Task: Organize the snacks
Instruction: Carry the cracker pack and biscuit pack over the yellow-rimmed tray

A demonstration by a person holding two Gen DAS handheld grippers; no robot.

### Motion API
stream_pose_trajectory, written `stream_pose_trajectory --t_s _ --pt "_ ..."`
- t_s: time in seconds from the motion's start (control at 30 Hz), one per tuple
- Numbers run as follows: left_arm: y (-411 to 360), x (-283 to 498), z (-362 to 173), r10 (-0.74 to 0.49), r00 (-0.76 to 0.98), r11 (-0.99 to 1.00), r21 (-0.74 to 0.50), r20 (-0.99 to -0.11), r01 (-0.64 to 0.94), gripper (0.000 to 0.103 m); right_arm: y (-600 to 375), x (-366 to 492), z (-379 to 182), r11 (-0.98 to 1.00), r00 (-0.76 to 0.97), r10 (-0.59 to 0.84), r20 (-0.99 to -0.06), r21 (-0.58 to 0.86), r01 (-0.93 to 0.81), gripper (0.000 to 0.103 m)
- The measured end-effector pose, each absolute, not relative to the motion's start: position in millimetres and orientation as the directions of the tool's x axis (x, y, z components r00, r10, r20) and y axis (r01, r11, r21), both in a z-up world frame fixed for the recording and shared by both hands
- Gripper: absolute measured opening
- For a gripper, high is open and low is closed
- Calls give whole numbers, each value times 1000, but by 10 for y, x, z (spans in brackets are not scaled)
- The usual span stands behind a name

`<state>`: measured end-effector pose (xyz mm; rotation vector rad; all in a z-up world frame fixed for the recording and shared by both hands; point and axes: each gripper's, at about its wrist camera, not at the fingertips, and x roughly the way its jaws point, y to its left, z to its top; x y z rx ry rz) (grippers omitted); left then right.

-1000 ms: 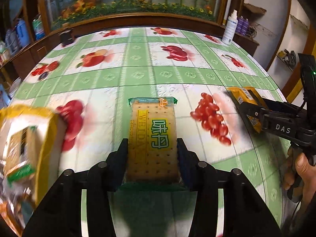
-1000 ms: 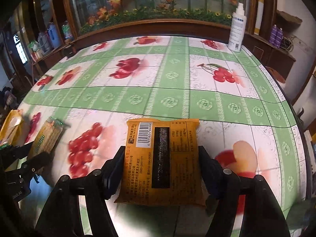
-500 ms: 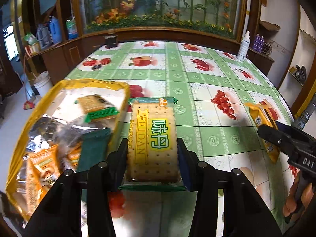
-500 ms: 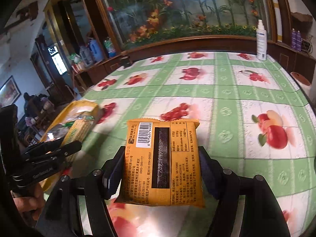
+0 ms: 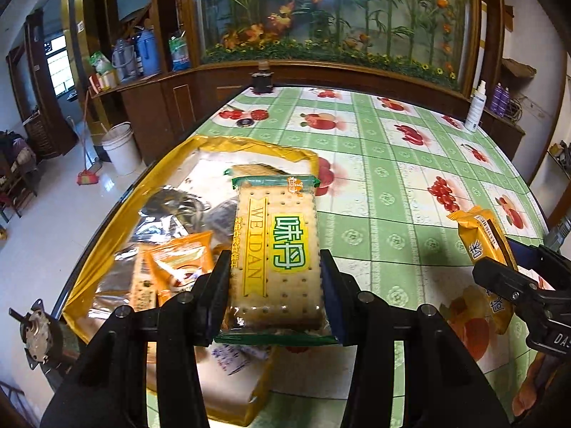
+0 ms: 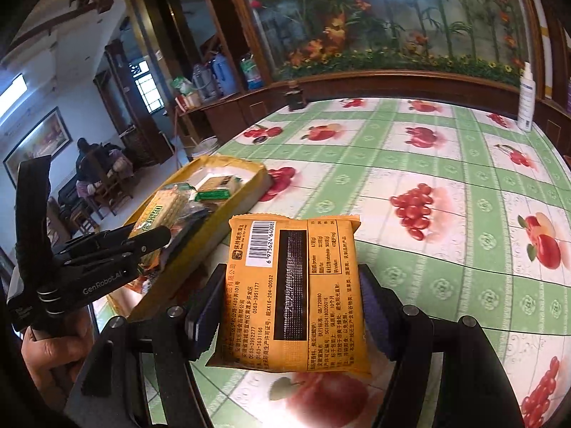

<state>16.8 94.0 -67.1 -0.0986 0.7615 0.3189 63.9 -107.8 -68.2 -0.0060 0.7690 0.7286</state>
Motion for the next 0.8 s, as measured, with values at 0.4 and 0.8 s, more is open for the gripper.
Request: stream_pose_trajectory --t_s 0.4,0.8 --pt "1268 -63 -689 302 662 919 25 -687 -393 45 -604 466 -658 697 438 639 -633 235 -677 71" --pt "1638 -169 -758 327 629 889 5 -705 -457 45 -199 548 -625 652 395 675 -623 254 -714 71"
